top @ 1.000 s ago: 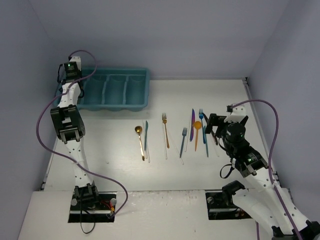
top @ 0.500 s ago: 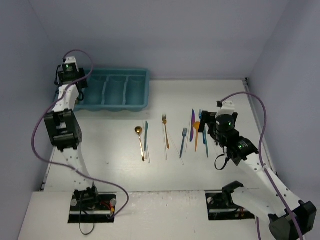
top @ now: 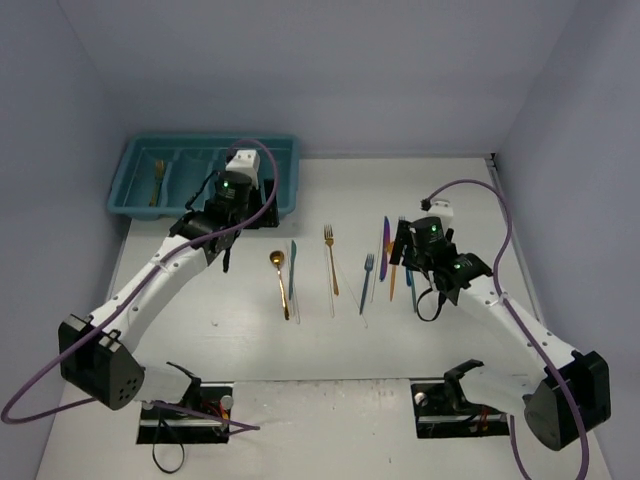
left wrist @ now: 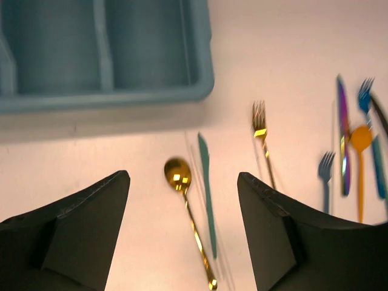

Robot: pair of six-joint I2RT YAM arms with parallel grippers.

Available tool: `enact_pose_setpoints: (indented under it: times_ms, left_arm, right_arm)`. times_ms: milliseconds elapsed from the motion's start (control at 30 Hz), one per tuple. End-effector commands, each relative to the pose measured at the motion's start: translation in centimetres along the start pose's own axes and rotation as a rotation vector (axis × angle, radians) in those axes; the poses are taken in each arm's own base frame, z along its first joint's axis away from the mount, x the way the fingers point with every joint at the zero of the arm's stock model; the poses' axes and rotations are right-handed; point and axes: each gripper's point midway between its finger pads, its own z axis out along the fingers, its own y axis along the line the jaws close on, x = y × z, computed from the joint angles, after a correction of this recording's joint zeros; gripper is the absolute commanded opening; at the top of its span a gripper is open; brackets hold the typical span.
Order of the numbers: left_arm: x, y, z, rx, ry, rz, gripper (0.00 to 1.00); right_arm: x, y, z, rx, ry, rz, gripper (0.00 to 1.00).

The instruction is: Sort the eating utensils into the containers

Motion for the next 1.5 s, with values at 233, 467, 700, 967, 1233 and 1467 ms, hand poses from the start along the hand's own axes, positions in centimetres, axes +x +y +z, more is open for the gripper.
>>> enact_pose_setpoints:
  times_ms: [233, 467, 700, 967, 1233, 1467]
  left_arm:
    - [6.7, 5.6, -5.6, -0.167, 0.074, 0.020, 0.69]
    - [8.5, 8.7, -8.1, -0.247, 0.019, 0.055, 0.69]
    - [7.9, 9.0, -8.6, -0.256, 0.008, 0.072, 0.69]
    - [8.1, 8.7, -8.6, -0.240, 0.018, 0.068, 0.69]
    - [8.4, 8.3, -8.3, -0.219, 0.032, 0.062, 0.69]
    - [8.6, 8.1, -8.2, -0.210, 0.040, 0.057, 0.69]
  right_arm:
    - [4.3, 3.9, 3.1, 0.013, 0.151, 0.130, 0.52]
    - [7.6, 6.1, 4.6, 0.051, 0.230, 0.136, 0.48]
    - [8.5, 6.8, 5.8, 0.091, 0.242, 0.131, 0.42]
    - [9.6, 7.3, 6.6, 0.121, 0.250, 0.120, 0.36]
    - [10.3, 7.1, 7.2, 0.146, 0.265, 0.114, 0.31]
    - [10.8, 7.1, 7.9, 0.160, 0.275, 0.095, 0.25]
